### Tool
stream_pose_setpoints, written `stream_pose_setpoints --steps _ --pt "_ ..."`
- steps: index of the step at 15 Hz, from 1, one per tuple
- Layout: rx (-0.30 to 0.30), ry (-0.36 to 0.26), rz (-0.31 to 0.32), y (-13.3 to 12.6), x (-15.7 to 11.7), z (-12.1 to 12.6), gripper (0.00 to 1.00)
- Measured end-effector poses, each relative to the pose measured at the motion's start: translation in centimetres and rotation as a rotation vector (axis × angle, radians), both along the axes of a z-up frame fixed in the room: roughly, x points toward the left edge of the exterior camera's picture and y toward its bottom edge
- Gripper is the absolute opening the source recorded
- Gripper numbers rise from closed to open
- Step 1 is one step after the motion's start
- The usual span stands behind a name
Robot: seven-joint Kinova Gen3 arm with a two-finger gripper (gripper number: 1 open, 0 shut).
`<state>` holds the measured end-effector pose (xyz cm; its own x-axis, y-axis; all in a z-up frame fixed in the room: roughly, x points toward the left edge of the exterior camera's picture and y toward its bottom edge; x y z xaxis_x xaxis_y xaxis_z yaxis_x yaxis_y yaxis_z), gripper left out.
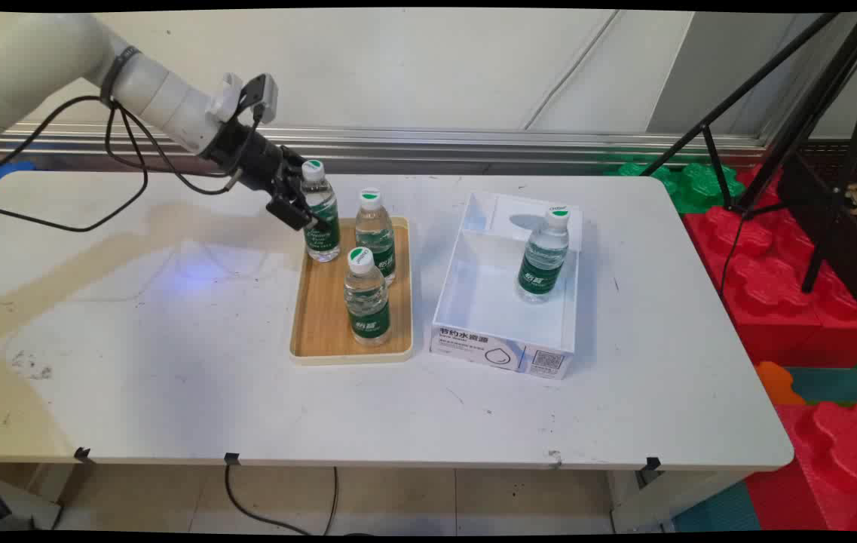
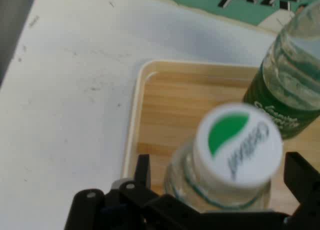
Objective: Pick up the green bottle from the white box
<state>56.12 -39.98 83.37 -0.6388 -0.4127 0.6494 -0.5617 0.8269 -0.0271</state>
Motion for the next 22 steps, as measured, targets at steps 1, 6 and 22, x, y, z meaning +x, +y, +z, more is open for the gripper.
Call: stream_pose_setpoints --steps 1,6,22 --pt "-0.003 0.001 0.003 0.0 0.0 0.3 1.00" --pt "-0.027 0.008 0.021 0.4 0.3 2.6 1.00" --pt "-0.115 0.104 -0.021 2.8 -2.2 14.1 1.00"
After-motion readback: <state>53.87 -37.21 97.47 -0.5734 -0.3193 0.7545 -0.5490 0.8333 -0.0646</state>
